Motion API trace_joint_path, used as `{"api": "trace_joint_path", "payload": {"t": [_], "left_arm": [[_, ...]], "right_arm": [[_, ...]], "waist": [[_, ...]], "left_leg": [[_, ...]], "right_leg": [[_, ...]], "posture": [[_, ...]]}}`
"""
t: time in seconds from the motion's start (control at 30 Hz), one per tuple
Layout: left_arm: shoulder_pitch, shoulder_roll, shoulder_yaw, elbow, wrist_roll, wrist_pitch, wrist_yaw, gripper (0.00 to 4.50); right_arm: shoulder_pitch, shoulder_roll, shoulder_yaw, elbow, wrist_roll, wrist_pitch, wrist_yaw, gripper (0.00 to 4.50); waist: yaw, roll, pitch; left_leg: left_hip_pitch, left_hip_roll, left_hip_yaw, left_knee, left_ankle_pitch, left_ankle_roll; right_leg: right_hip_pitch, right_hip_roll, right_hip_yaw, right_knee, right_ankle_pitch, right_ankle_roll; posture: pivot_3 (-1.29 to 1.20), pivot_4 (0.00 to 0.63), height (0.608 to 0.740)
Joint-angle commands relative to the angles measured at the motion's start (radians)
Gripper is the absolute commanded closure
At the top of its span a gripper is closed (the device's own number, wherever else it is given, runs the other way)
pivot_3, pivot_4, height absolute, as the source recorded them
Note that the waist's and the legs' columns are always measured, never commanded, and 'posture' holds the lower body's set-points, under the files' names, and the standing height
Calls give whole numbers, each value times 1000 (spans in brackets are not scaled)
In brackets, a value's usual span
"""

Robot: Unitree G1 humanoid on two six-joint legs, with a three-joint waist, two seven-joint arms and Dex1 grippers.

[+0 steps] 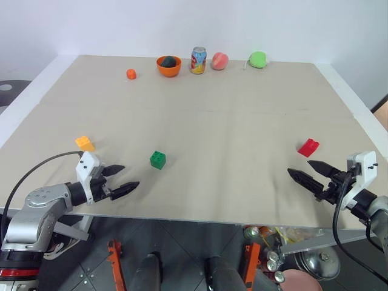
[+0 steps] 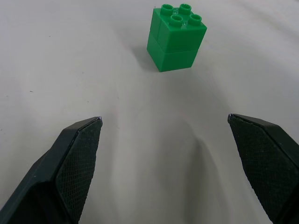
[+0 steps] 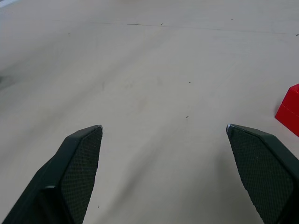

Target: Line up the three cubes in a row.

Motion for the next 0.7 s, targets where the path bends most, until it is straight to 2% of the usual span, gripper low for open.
{"api": "trace_joint_path", "payload": {"t": [0.03, 0.3, 0.53, 0.7], "left_arm": [[-48, -4, 9, -3, -14, -31, -22, 45], [-233, -33, -64, -85, -97, -4, -158, 45], [-318, -65, -207, -66, 11, -117, -230, 45], [-320, -92, -253, -30, 54, -170, -249, 45]], "right_arm": [[-15, -10, -20, -19, -16, -22, -20, 104], [-103, -30, -4, 138, -217, -94, -191, 104], [-194, -10, 60, 243, -325, -108, -286, 104], [-230, 46, 121, 198, -339, -88, -320, 104]], "waist": [[0, 0, 0], [2, 0, 0], [0, 0, 0], [-3, 1, 0]], "left_leg": [[0, 0, 0, 0, 0, 0], [-1, 0, 3, 4, 1, 1], [1, 1, 4, 4, 1, 1], [1, 1, 5, 5, 2, 2]], "right_leg": [[0, 0, 0, 0, 0, 0], [2, 1, 3, 0, 2, 1], [2, 3, 5, 2, 3, 3], [2, 3, 6, 2, 4, 4]], "posture": [[0, 150, 740], [0, 150, 740], [0, 150, 740], [0, 150, 740]]}}
